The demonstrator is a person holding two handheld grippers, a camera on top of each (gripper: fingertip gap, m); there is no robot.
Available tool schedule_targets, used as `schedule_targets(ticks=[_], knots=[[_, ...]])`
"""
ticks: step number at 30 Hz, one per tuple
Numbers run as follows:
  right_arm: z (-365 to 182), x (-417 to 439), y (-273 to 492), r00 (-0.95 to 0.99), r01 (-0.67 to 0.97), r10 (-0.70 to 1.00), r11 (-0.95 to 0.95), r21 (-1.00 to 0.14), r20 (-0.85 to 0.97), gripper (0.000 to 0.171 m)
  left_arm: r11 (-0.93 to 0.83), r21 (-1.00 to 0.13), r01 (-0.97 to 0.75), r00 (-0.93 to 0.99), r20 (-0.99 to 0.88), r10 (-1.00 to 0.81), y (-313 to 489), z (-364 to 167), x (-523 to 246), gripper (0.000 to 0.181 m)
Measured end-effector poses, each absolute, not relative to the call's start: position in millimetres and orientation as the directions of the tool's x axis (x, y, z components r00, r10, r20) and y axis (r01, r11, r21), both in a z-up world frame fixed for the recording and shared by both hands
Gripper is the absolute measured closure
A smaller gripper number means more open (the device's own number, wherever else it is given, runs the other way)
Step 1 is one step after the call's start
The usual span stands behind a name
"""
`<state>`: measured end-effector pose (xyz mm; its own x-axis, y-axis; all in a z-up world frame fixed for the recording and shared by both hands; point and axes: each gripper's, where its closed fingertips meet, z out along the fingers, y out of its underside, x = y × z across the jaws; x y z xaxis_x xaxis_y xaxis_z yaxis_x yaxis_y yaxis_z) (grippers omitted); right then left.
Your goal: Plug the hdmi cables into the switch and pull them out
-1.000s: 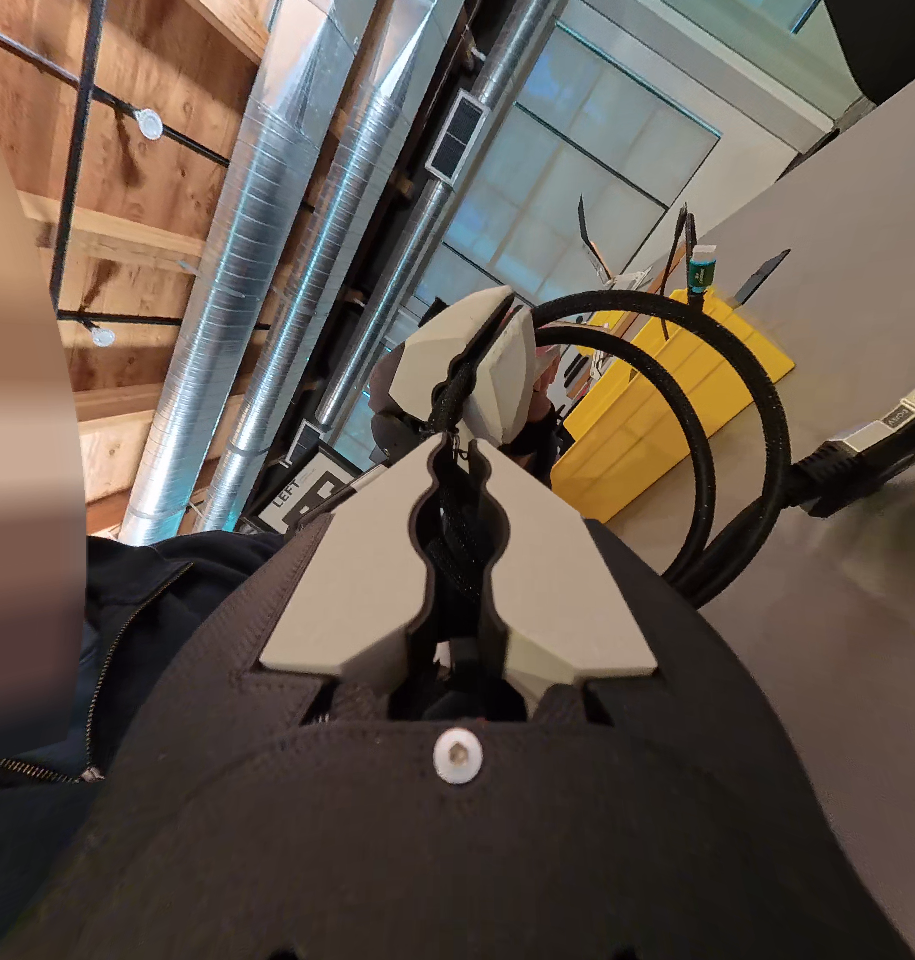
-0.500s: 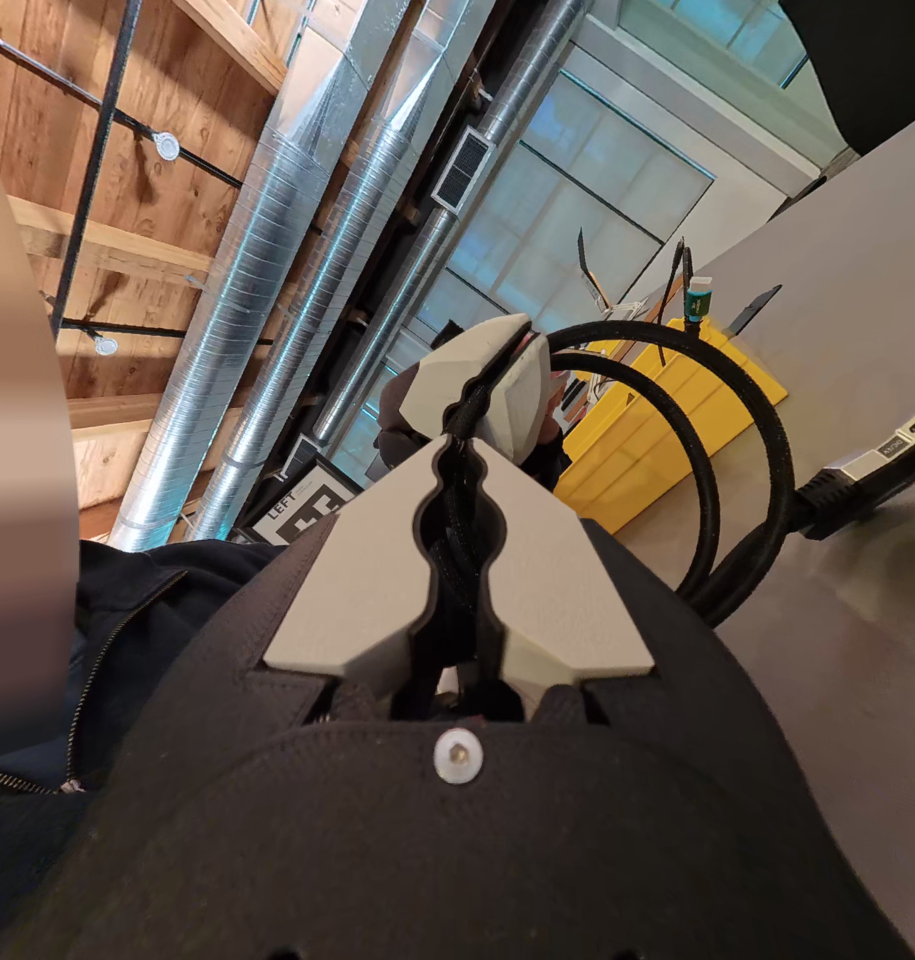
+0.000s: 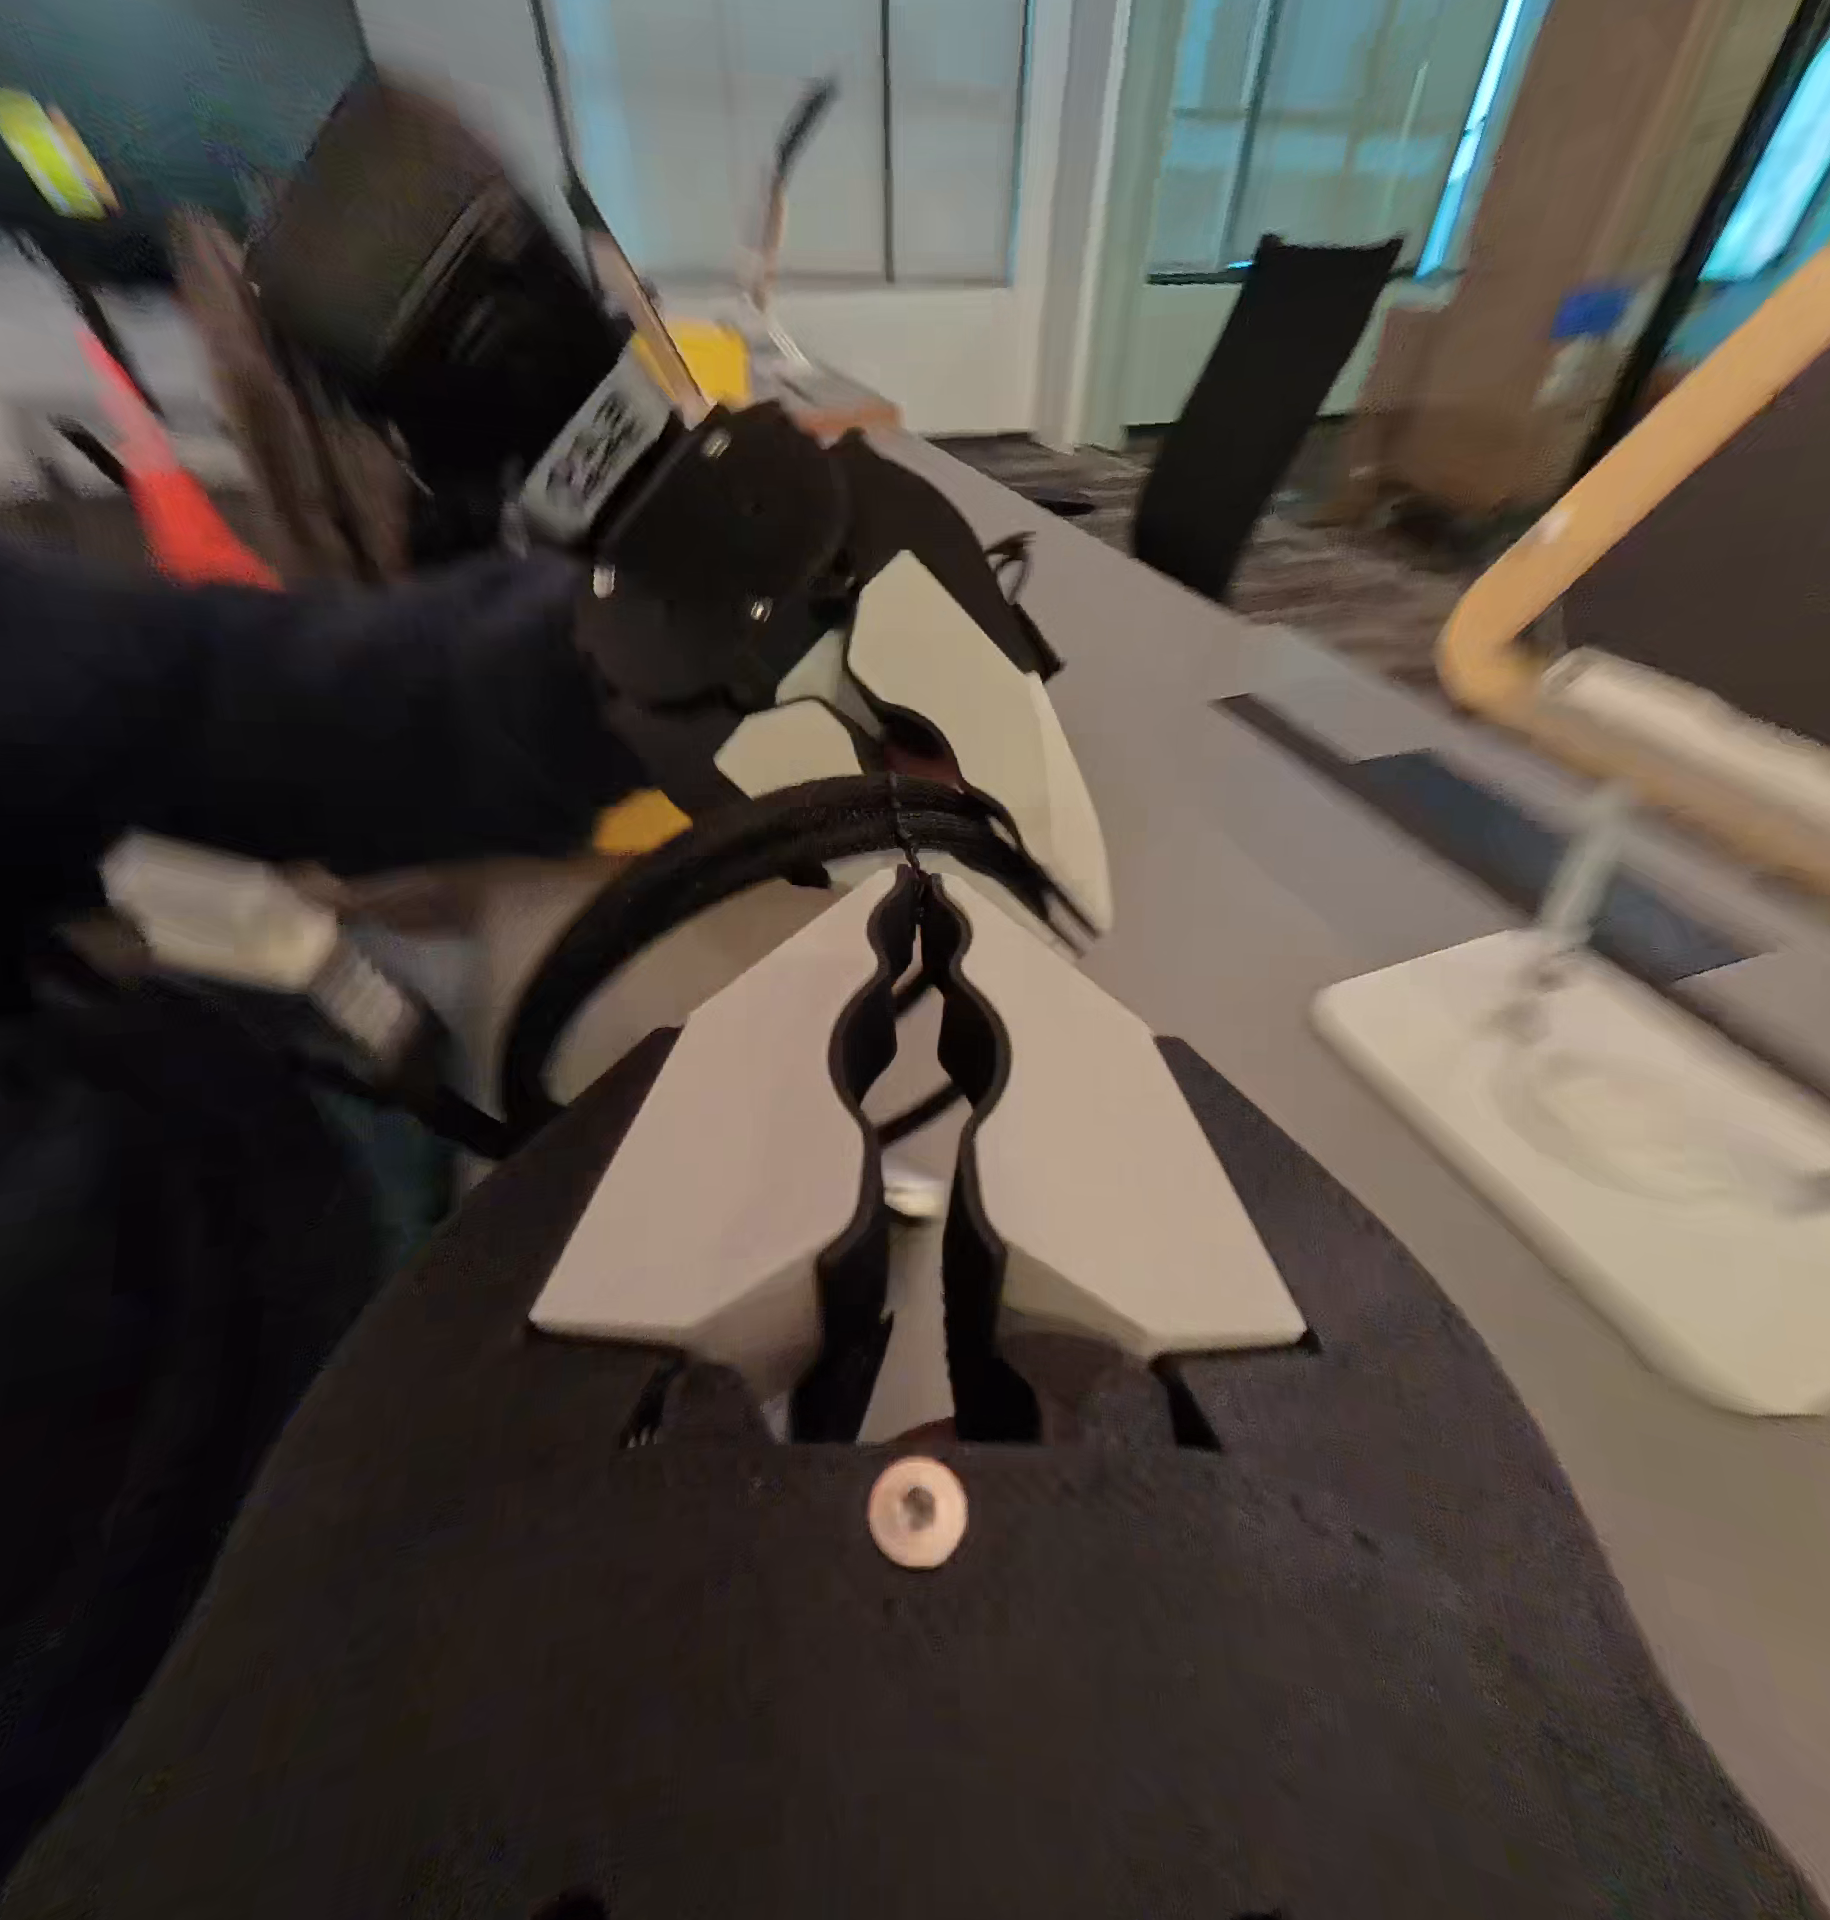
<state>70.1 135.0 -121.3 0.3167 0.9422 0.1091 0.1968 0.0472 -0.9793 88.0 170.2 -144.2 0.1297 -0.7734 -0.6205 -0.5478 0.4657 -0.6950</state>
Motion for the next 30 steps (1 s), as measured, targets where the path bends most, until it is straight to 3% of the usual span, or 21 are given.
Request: schedule_targets(ticks=[2, 5, 6, 9, 11, 13, 14, 16, 18, 20, 22, 23, 30], knots=[[-118, 69, 141, 0.326, 0.398, 0.83, 0.314, -0.862, 0.453, 0.171, 0.346, -0.793, -0.501, 0.067, -0.435, -0.898, 165, -148, 89, 0.178], [-112, 67, 149, 0.163, 0.675, 0.473, 0.587, -0.447, 0.866, 0.171, 0.201, -0.881, -0.429, -0.034, -0.206, -0.978, 158, -148, 90, 0.178], [-110, 65, 150, 0.11, 0.707, 0.386, 0.617, -0.345, 0.916, 0.171, 0.172, -0.9, -0.399, -0.05, -0.166, -0.985, 159, -147, 90, 0.178], [-109, 63, 154, 0.04, 0.726, 0.269, 0.654, -0.213, 0.962, 0.171, 0.097, -0.932, -0.35, -0.095, -0.068, -0.993, 158, -143, 91, 0.177], [-114, 63, 153, 0.058, 0.696, 0.336, 0.661, -0.279, 0.94, 0.171, 0.113, -0.927, -0.357, -0.077, -0.091, -0.993, 161, -147, 92, 0.178], [-117, 68, 154, 0.166, 0.639, 0.53, 0.585, -0.5, 0.832, 0.169, 0.198, -0.904, -0.38, -0.038, -0.199, -0.979, 164, -148, 92, 0.178], [-118, 70, 155, 0.23, 0.589, 0.642, 0.506, -0.63, 0.731, 0.159, 0.241, -0.89, -0.387, -0.015, -0.255, -0.967, 166, -146, 92, 0.178], [-119, 72, 150, 0.308, 0.413, 0.84, 0.304, -0.859, 0.446, 0.155, 0.315, -0.861, -0.4, 0.042, -0.36, -0.932, 171, -141, 89, 0.178], [-115, 74, 145, 0.309, 0.2, 0.942, 0.072, -0.977, 0.132, 0.15, 0.366, -0.836, -0.409, 0.08, -0.433, -0.898, 174, -135, 86, 0.178], [-113, 79, 141, 0.232, 0.018, 0.965, -0.127, -0.992, -0.119, 0.139, 0.41, -0.792, -0.453, 0.098, -0.501, -0.86, 177, -136, 84, 0.178], [-107, 87, 137, 0.15, -0.129, 0.96, -0.22, -0.967, -0.238, 0.159, 0.427, -0.781, -0.456, 0.111, -0.526, -0.844, 176, -134, 83, 0.178], [-105, 91, 135, 0.123, -0.172, 0.959, -0.232, -0.957, -0.254, 0.171, 0.431, -0.779, -0.455, 0.119, -0.533, -0.838, 175, -133, 82, 0.178], [-97, 109, 138, 0.159, -0.263, 0.97, -0.139, -0.955, -0.185, 0.171, 0.442, -0.766, -0.467, 0.164, -0.566, -0.808, 173, -134, 76, 0.178]])
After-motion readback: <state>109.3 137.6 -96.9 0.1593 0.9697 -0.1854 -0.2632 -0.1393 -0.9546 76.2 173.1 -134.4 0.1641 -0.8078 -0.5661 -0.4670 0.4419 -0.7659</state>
